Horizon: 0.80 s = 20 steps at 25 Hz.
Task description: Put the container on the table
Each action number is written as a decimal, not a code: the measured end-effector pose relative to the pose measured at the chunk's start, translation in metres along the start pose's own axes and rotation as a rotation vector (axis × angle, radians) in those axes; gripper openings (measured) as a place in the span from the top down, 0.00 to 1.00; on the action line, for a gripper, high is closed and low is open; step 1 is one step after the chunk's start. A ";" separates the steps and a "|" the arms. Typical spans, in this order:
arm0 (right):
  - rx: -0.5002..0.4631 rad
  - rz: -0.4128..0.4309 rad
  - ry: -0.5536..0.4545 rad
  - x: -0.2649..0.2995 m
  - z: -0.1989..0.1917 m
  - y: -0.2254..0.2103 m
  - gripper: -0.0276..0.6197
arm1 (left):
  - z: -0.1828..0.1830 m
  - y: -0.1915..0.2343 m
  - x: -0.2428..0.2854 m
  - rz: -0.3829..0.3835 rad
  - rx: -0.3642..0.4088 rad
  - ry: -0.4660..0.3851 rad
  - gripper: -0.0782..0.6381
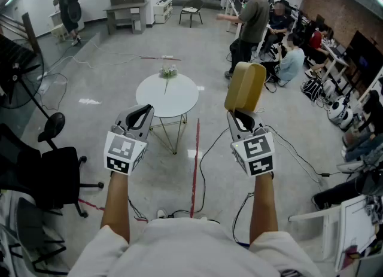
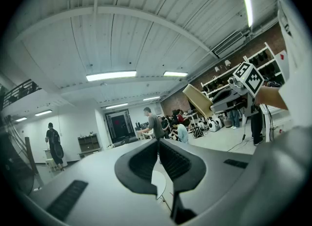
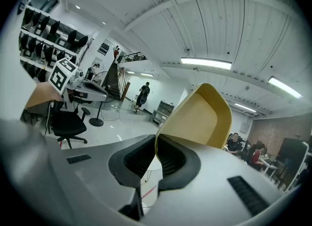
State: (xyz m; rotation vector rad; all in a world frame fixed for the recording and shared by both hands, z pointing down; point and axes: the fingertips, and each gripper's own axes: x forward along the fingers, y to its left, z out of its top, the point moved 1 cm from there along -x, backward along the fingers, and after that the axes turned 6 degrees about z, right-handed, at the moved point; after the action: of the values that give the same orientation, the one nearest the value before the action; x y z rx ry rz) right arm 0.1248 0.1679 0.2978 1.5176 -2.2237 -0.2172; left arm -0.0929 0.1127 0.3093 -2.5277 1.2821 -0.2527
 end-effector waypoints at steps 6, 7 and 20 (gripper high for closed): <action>0.027 0.041 -0.039 -0.015 -0.016 -0.028 0.91 | 0.005 -0.033 0.017 0.013 0.015 0.022 0.85; 0.028 0.050 -0.047 -0.017 -0.020 -0.032 0.91 | 0.005 -0.040 0.021 0.003 0.010 0.024 0.86; 0.064 0.126 -0.006 0.074 -0.052 -0.066 0.91 | -0.020 -0.028 0.093 -0.047 -0.032 0.037 0.86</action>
State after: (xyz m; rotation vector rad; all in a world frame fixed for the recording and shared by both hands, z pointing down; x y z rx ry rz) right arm 0.1814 0.0803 0.3399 1.4046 -2.3416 -0.1130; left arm -0.0224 0.0495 0.3394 -2.5942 1.2511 -0.2931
